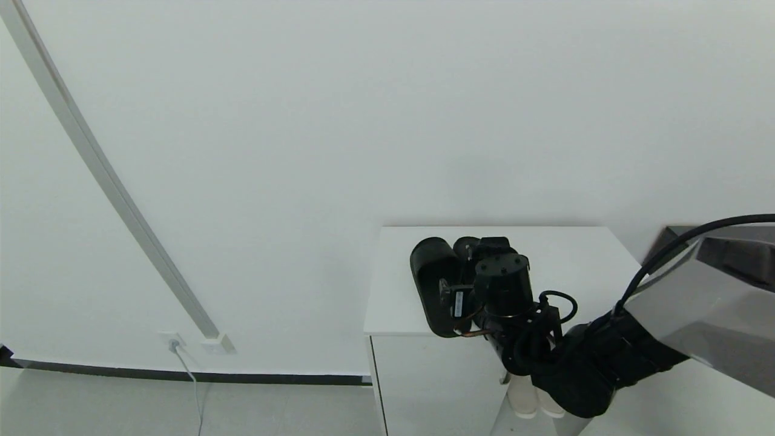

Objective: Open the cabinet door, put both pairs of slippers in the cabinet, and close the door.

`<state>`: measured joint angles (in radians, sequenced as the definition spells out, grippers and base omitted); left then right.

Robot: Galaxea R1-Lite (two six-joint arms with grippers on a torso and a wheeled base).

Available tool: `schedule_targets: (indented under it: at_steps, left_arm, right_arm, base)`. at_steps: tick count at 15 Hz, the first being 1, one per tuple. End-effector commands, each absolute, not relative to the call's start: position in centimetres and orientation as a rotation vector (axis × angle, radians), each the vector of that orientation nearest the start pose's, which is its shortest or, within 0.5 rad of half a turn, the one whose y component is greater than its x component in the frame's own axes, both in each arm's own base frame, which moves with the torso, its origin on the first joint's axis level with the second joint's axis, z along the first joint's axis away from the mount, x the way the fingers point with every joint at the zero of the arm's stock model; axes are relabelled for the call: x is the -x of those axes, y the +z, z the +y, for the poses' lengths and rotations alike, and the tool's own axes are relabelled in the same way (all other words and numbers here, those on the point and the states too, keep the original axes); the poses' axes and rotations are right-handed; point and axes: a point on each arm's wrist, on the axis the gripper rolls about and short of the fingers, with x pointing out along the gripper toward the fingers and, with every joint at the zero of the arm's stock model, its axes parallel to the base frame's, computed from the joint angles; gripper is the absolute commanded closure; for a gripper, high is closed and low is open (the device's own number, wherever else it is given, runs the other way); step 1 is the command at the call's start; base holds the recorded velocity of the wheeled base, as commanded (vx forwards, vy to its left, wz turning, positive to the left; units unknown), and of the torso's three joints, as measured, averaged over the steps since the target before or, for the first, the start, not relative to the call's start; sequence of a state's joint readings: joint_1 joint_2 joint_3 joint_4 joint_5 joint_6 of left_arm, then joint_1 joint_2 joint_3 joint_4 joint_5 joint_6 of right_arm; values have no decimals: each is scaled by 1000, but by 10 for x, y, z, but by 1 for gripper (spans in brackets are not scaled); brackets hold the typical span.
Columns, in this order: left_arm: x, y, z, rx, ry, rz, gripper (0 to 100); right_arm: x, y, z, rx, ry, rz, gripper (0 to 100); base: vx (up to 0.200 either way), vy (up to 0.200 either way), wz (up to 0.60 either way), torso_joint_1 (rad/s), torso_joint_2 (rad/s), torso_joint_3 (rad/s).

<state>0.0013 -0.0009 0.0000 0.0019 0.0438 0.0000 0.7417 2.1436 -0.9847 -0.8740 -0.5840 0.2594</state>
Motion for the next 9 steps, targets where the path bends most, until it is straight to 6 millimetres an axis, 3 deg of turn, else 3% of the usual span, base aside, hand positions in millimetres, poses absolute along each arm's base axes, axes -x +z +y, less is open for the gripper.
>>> schedule_targets:
  at_steps: [1,9]
  left_arm:
    - [23,75,1,2,46,1,100]
    - [23,75,1,2,46,1,100]
  right_arm:
    - [-313,68,258,-32,107,266,0]
    - [-359,54,263,-48,74,222,0]
  base:
    - [0,0,0,0,0,0]
    - [0,0,0,0,0,0]
